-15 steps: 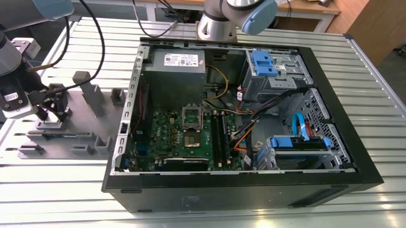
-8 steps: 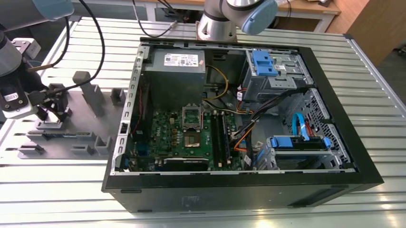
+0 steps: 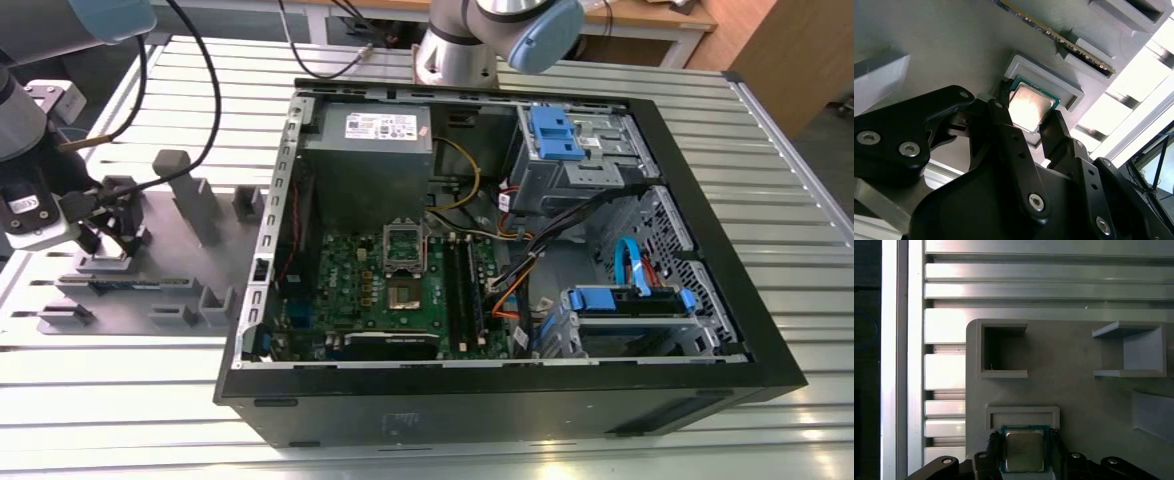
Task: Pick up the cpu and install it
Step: 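Pick up the cpu and move it towards the insertion slot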
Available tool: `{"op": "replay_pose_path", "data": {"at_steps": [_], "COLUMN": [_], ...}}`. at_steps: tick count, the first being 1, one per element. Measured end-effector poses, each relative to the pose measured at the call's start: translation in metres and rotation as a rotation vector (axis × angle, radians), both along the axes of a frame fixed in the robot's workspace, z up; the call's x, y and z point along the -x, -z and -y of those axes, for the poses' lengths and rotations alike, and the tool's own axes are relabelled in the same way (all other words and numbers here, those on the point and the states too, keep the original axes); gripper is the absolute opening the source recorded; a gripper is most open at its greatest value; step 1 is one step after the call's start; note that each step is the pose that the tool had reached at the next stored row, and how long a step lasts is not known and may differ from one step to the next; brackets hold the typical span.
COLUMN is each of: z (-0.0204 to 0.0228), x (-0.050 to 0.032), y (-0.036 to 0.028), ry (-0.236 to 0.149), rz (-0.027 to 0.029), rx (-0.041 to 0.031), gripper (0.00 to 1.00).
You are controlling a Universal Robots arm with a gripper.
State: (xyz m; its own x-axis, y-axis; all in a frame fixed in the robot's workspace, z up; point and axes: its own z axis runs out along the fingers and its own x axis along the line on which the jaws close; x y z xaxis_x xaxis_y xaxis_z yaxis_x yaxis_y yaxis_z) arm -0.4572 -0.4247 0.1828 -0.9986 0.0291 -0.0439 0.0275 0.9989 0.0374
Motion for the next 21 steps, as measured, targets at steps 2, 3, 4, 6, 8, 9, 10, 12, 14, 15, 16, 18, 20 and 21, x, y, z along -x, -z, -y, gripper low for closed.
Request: {"op": "replay_pose_path", "data": {"at_steps": [2, 3, 4, 6, 8, 9, 10, 12, 14, 15, 16, 18, 20, 21], "z": [0.0000, 0.0000, 0.0000, 0.0000, 0.0000, 0.0000, 0.0000, 0.0000, 0.0000, 0.0000, 0.0000, 0.0000, 0.0000, 0.0000], "x": [0.0001, 0.0001, 0.0001, 0.0001, 0.0001, 0.0001, 0.0001, 0.0001, 0.0001, 0.0001, 0.0001, 0.0001, 0.0000, 0.0000], "y": [-0.0001, -0.0001, -0.0001, -0.0001, -0.0001, -0.0001, -0.0001, -0.0001, -0.0001, -0.0001, -0.0001, -0.0001, -0.0019, -0.0036], "ry": [0.000, 0.000, 0.000, 0.000, 0.000, 0.000, 0.000, 0.000, 0.000, 0.000, 0.000, 0.000, 0.000, 0.000], "rz": [-0.0008, -0.0023, -0.0035, -0.0041, -0.0048, -0.0051, -0.0054, -0.0060, -0.0065, -0.0068, -0.0071, -0.0076, -0.0076, -0.0076], "rx": [0.0001, 0.0000, 0.0000, 0.0000, 0.0001, 0.0001, 0.0001, 0.0001, 0.0000, 0.0001, 0.0000, 0.0000, 0.0000, 0.0000], "gripper": [0.52, 0.52, 0.52, 0.52, 0.47, 0.47, 0.47, 0.47, 0.47, 0.47, 0.47, 0.47, 0.47, 0.47]}}
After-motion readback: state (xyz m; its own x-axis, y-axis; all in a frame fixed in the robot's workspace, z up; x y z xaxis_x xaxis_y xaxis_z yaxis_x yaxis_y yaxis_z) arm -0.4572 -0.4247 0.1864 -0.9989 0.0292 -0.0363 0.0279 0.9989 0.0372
